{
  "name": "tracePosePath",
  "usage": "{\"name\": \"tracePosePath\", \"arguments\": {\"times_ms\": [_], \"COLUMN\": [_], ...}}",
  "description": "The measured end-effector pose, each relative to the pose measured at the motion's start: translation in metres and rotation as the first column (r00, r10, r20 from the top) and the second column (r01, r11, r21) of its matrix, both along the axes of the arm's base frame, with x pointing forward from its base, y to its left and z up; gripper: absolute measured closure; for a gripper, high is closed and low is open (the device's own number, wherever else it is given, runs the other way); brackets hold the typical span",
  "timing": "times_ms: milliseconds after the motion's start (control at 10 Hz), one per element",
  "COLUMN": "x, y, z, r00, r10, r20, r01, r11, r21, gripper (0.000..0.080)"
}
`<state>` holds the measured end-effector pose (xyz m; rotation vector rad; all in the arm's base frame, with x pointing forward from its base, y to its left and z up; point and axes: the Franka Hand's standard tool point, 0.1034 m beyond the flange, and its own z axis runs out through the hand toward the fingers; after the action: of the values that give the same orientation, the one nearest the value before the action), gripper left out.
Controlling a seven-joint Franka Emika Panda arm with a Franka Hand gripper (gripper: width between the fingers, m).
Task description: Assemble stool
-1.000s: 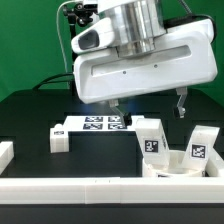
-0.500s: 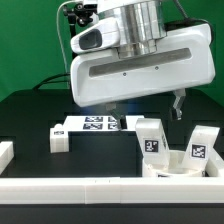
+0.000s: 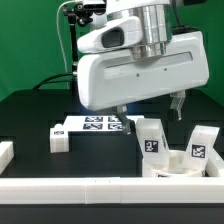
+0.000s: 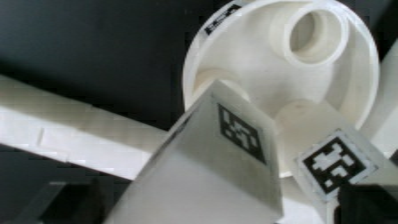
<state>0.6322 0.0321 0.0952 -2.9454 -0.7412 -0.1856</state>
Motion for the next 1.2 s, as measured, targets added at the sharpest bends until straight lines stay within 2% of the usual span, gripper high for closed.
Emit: {"name": "tracePosePath", "arguments": {"times_ms": [100, 500, 800, 900, 1200], "x": [0.0009, 0.0009, -0.0003, -0.0004, 0.0010], "y": [-0.0008, -0.0045, -0.0018, 0.0007, 0.0027], "z": [-0.0002, -0.0016, -0.0055, -0.0059, -0.0047], "r00": [0.992, 0.935, 0.837, 0.804, 0.795], "r10": [0.121, 0.353, 0.547, 0.594, 0.607], "r20": [0.014, 0.023, 0.003, -0.005, -0.007], "r01": [-0.121, -0.351, -0.542, -0.589, -0.601], "r11": [0.992, 0.934, 0.831, 0.797, 0.786], "r21": [-0.018, -0.065, -0.121, -0.135, -0.142], "gripper": [0.0150, 0.0150, 0.0150, 0.0150, 0.0150]}}
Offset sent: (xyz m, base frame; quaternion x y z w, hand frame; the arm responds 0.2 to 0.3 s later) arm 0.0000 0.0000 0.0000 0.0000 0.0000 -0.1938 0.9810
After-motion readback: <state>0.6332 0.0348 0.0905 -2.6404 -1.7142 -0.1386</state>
